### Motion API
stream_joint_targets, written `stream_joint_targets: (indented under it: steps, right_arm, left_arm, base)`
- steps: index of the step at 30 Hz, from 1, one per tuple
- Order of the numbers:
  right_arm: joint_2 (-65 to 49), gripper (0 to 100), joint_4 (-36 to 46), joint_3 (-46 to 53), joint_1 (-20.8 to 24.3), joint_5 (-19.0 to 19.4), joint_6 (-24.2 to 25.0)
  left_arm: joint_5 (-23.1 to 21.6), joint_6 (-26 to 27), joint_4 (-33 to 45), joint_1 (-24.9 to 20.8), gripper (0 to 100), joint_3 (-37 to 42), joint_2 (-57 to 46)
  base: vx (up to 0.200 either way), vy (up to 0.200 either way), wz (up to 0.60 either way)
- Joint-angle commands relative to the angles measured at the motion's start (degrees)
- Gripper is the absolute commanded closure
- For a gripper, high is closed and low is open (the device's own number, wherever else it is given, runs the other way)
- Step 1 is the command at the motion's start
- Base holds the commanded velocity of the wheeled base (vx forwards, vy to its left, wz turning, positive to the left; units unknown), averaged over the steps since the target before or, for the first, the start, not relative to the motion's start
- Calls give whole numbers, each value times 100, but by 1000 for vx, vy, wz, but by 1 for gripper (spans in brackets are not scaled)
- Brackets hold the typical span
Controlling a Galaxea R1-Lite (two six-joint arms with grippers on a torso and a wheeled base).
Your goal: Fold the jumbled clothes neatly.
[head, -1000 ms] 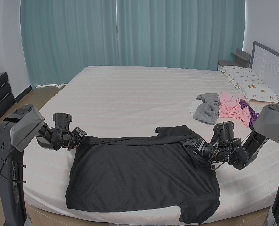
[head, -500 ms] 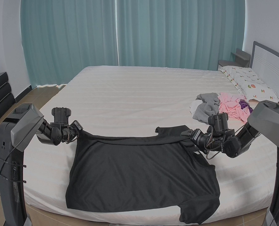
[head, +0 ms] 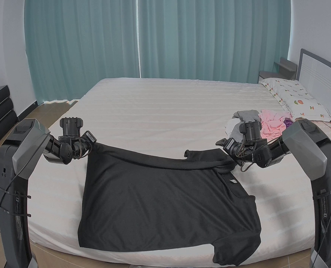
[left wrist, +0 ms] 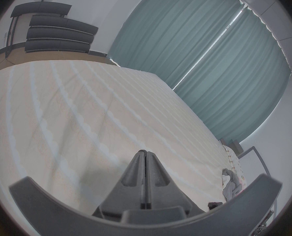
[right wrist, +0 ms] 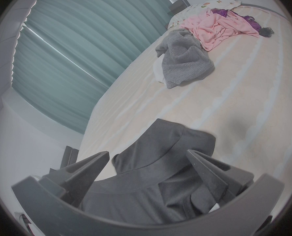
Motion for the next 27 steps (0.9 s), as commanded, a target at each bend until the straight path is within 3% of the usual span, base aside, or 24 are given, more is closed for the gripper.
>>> stream_joint_targets:
  steps: [1, 6, 27]
  right_arm:
    - [663, 0, 32, -573, -13, -130, -272]
    - [927, 0, 50, -1056, -48, -367, -483]
    - [1217, 0, 401, -1592, -154, -376, -799]
  left_arm:
    - [37, -5, 93, 16, 100, -105, -8]
    - [37, -5, 129, 7, 100, -52, -8]
    - [46, -5, 120, -1, 100, 141, 62]
  base:
    - [0, 0, 0]
    - [0, 0, 0]
    - [0, 0, 0]
